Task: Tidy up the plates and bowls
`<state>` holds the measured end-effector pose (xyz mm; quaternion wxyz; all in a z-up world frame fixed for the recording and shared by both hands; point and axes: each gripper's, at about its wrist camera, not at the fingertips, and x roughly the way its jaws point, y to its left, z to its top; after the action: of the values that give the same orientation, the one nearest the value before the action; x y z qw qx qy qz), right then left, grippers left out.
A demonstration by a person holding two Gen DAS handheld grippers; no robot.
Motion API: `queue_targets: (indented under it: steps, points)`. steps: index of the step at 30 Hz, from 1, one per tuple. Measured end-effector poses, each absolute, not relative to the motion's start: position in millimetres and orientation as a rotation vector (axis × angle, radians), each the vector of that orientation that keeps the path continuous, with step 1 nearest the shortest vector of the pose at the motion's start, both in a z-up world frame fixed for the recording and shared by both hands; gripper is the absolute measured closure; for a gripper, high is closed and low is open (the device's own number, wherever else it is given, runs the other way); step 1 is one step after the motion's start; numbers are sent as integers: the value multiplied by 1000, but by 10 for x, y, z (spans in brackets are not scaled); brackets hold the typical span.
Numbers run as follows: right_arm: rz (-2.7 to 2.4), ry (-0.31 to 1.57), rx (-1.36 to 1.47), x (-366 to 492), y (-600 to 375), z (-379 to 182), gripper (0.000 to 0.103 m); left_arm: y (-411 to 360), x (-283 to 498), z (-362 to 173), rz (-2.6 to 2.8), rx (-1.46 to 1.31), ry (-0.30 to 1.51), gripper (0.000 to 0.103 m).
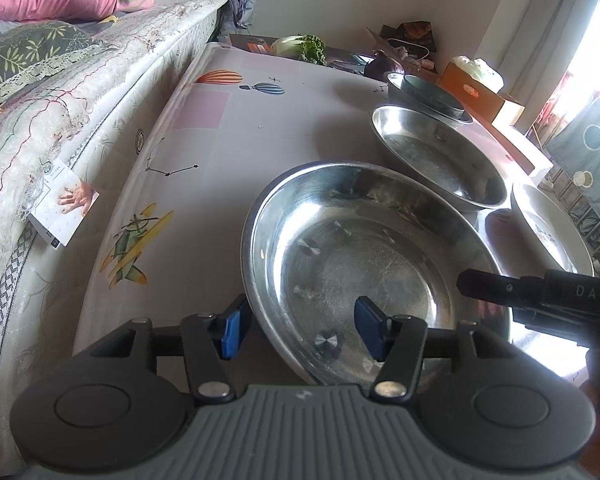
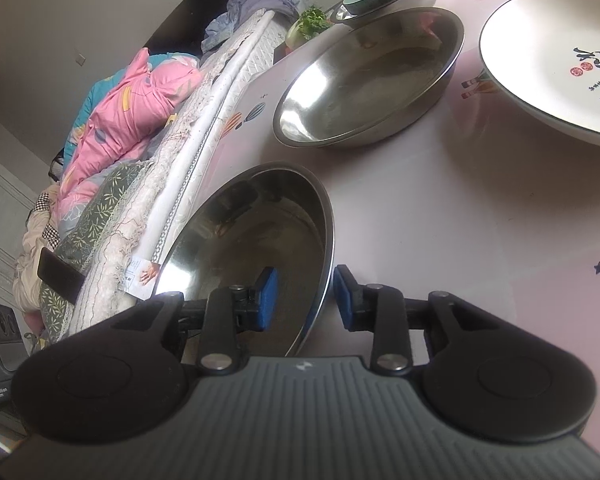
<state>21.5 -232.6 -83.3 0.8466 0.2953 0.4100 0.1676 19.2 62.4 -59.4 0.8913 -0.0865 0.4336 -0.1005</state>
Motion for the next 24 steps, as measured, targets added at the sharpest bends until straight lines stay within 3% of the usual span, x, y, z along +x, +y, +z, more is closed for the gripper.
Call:
queue_targets:
  steps: [4,5,7,10,13,24]
  points:
    - [392,866,650,228,-2305,-788,31,621,187,-614,-222,-189,897,13]
    - [390,865,634,222,-2287,-761,21,620,181,-623,-221,-186,893,11]
    - [371,873,593,211,-2260,-716,14,624,177,-631,-225,-184,890,8]
    - [344,875,569,184,-2289,-688,9,634,180,-644,-233,-197,892,0]
    - [320,869,577,156,-2364,-693,1,634,183,-647,-235,-207,891,0]
    - [331,864,596,133,-2423,-719,1,614,164,-656,-230,-204,880,0]
